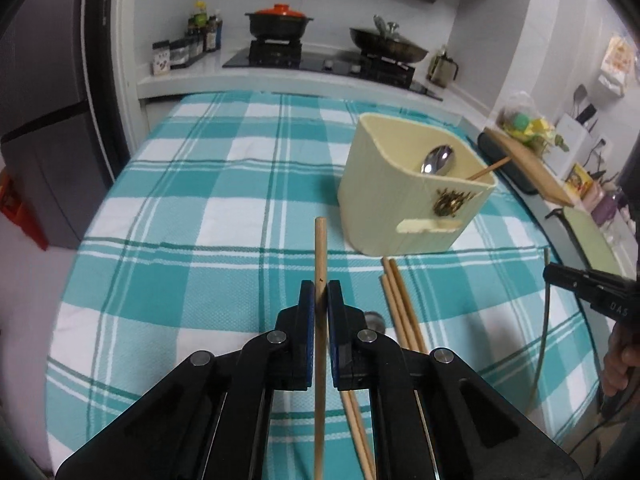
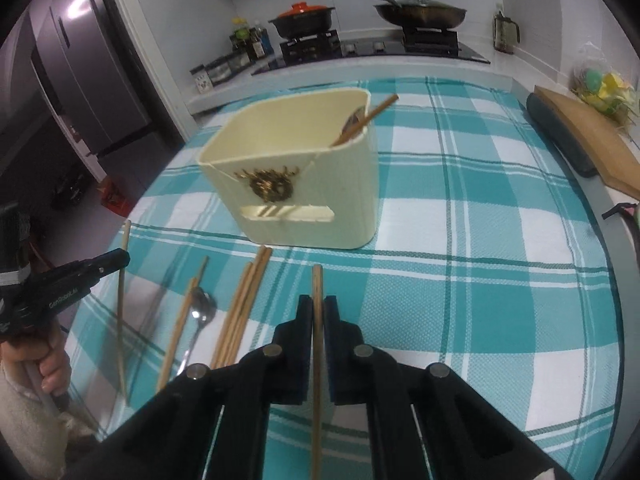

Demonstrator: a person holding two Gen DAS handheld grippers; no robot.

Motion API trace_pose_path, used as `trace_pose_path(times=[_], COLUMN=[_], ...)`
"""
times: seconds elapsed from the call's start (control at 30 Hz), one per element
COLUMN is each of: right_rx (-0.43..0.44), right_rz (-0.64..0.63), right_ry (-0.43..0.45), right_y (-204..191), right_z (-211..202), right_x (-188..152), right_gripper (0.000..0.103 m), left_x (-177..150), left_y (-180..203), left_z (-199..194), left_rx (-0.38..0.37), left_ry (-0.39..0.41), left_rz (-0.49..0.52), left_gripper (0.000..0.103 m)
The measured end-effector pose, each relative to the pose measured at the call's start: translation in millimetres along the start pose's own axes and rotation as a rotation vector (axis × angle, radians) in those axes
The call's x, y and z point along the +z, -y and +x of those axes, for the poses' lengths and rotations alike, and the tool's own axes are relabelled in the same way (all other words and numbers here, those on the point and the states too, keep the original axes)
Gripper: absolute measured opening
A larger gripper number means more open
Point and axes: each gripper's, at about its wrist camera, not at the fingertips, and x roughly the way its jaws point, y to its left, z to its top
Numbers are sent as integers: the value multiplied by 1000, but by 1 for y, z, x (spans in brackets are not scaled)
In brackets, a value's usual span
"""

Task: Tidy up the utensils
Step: 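Drop the chopstick into the holder with the right tool while the left tool grasps another chopstick, then carry the chopstick over the holder with the left tool and release it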

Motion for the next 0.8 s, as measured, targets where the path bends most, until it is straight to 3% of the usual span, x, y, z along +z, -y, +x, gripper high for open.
trace_pose_path(times=[0.37,0.63,0.8], right_rx=[27,-2,-16], right_rz=[-67,-87,-92], right_ry=[199,351,397], right_y=[-33,-45,-47], right_z=[-105,-146,-159], right_x=[-23,-25,-15], right_gripper=[6,6,6], left_x=[-4,-4,7], left_y=[9,22,26], left_z=[-86,-118,-130], left_rx=[-57,-86,-116], left_ry=[156,215,240], left_rz=[8,31,30], left_gripper=[4,4,4])
